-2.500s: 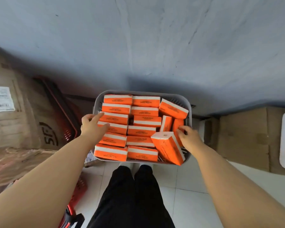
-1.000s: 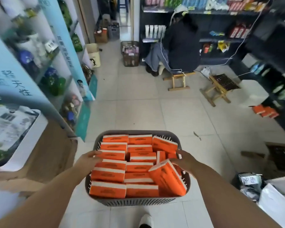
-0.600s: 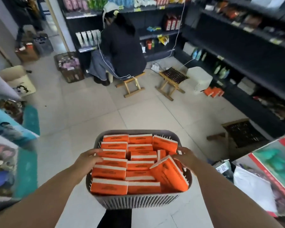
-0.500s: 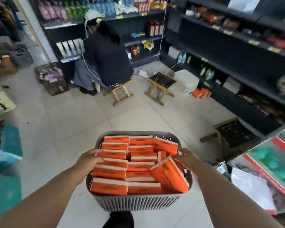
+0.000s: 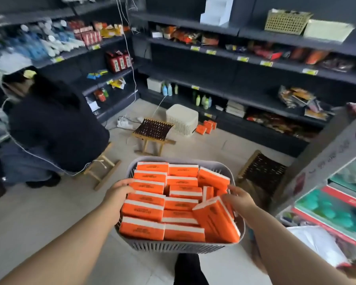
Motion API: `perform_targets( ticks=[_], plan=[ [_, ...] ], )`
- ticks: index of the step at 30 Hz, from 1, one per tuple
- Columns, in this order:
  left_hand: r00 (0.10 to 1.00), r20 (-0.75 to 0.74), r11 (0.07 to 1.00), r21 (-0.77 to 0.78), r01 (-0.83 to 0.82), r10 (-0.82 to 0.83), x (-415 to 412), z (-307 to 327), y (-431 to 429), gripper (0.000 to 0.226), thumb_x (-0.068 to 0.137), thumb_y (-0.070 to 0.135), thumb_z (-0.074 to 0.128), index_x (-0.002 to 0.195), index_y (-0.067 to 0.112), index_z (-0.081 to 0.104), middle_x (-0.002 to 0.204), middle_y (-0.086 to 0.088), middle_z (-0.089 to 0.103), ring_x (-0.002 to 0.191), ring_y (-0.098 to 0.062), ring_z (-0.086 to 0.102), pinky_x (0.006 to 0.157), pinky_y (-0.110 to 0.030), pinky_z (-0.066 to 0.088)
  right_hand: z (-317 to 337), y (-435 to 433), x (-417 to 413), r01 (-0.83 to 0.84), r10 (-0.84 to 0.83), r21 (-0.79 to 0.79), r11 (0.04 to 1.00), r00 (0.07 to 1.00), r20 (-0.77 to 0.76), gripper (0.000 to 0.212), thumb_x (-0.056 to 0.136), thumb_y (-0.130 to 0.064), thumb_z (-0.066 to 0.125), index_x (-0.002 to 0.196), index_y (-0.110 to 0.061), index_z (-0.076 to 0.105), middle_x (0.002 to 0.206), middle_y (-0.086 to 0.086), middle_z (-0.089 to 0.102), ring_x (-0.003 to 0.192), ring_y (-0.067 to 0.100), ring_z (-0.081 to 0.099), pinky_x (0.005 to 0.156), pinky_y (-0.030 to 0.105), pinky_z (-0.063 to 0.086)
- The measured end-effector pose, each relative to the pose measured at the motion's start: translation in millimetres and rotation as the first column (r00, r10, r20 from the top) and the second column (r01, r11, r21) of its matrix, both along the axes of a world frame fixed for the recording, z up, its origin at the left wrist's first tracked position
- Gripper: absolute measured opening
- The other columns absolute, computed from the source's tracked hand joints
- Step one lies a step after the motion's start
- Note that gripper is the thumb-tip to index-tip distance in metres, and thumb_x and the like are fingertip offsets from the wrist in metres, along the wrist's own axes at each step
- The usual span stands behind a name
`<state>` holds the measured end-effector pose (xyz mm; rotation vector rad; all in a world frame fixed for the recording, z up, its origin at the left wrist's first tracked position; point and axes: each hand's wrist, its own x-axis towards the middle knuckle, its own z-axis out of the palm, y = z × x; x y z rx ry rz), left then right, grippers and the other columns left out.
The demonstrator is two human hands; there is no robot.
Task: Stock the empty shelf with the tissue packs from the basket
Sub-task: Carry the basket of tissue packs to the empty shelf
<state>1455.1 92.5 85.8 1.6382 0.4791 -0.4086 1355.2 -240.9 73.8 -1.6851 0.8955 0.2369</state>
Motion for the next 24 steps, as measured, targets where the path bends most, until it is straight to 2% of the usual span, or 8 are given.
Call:
perform_targets(
  ticks=[4, 7, 12, 13, 16, 17, 21, 24],
  plan=[
    [0.998, -0.053, 1.000, 0.009, -0.017, 0.018, 103.8, -5.7, -42.9, 0.035, 0.071, -0.004, 0.053, 0.090, 0.022, 0.067, 0.088, -0.015, 0.066, 0.079, -0.035, 0.064, 0.068, -0.042, 0.054, 0.5, -37.4, 94.8, 0.031, -0.031, 0.024, 0.999, 0.999, 0.004, 0.050, 0.075, -0.024, 0.069, 0.124, -0.030, 0.058, 0.102, 0.005, 0.066, 0.085, 0.022, 0.066, 0.082, 0.035, 0.054],
    [0.992, -0.106, 0.997, 0.009, -0.072, 0.072, 178.3, -2.3, -72.0, 0.028, 0.074, -0.002, 0.055, 0.086, 0.020, 0.065, 0.083, -0.015, 0.065, 0.072, -0.033, 0.063, 0.060, -0.038, 0.052, 9.3, -67.6, 167.8, 0.012, -0.012, 0.038, 0.999, 1.000, -0.009, 0.045, 0.077, -0.021, 0.068, 0.121, -0.028, 0.060, 0.101, 0.006, 0.068, 0.085, 0.022, 0.067, 0.085, 0.038, 0.054],
    [0.989, -0.096, 0.993, -0.040, -0.113, 0.108, 284.0, 2.6, -109.0, 0.028, 0.073, -0.006, 0.054, 0.078, 0.020, 0.064, 0.079, -0.013, 0.063, 0.068, -0.031, 0.060, 0.059, -0.033, 0.048, 24.2, -107.2, 279.4, -0.003, 0.003, -0.002, 1.000, 1.000, 0.023, 0.041, 0.081, -0.020, 0.063, 0.122, -0.028, 0.061, 0.108, 0.008, 0.067, 0.092, 0.024, 0.067, 0.091, 0.041, 0.052],
    [0.989, -0.100, 0.992, -0.039, -0.117, 0.113, 302.9, 2.8, -114.3, 0.027, 0.073, -0.005, 0.055, 0.077, 0.020, 0.064, 0.080, -0.013, 0.063, 0.068, -0.032, 0.060, 0.060, -0.034, 0.048, 26.2, -112.0, 298.2, 0.013, -0.013, 0.003, 1.000, 0.999, 0.031, 0.038, 0.082, -0.019, 0.062, 0.119, -0.027, 0.063, 0.106, 0.007, 0.068, 0.090, 0.024, 0.067, 0.087, 0.040, 0.054],
    [0.992, -0.097, 0.994, -0.062, -0.085, 0.079, 378.8, 2.1, -132.7, 0.028, 0.073, -0.006, 0.054, 0.075, 0.021, 0.061, 0.079, -0.013, 0.061, 0.066, -0.029, 0.058, 0.061, -0.034, 0.048, 28.5, -130.8, 372.5, 0.067, -0.071, 0.039, 0.997, 0.994, 0.088, 0.024, 0.084, -0.014, 0.061, 0.102, -0.026, 0.070, 0.082, -0.001, 0.071, 0.071, 0.013, 0.067, 0.053, 0.022, 0.053],
    [0.996, -0.074, 0.996, -0.072, -0.061, 0.055, 407.8, 0.3, -138.9, 0.029, 0.073, -0.007, 0.053, 0.074, 0.021, 0.060, 0.077, -0.011, 0.061, 0.063, -0.027, 0.057, 0.059, -0.032, 0.047, 27.2, -138.9, 400.0, 0.080, -0.084, 0.047, 0.996, 0.992, 0.098, 0.021, 0.084, -0.015, 0.061, 0.099, -0.027, 0.071, 0.079, -0.002, 0.071, 0.069, 0.013, 0.067, 0.050, 0.021, 0.051],
    [0.999, -0.027, 0.990, -0.138, 0.022, -0.026, 525.5, 2.1, -170.4, 0.031, 0.070, -0.008, 0.051, 0.080, 0.020, 0.058, 0.074, -0.008, 0.061, 0.063, -0.023, 0.057, 0.056, -0.030, 0.046, 25.8, -168.2, 508.4, 0.162, -0.169, 0.073, 0.984, 0.980, 0.108, 0.020, 0.087, -0.026, 0.061, 0.106, -0.026, 0.066, 0.094, 0.007, 0.068, 0.081, 0.023, 0.064, 0.068, 0.031, 0.051],
    [0.997, -0.021, 0.984, -0.158, 0.077, -0.081, 622.9, 8.1, -197.5, 0.031, 0.070, -0.009, 0.050, 0.082, 0.018, 0.058, 0.075, -0.009, 0.061, 0.065, -0.025, 0.057, 0.058, -0.031, 0.046, 25.1, -190.2, 585.8, 0.242, -0.248, 0.069, 0.968, 0.964, 0.096, 0.020, 0.088, -0.029, 0.059, 0.107, -0.026, 0.065, 0.089, 0.007, 0.067, 0.078, 0.022, 0.062, 0.057, 0.028, 0.044]
  ],
)
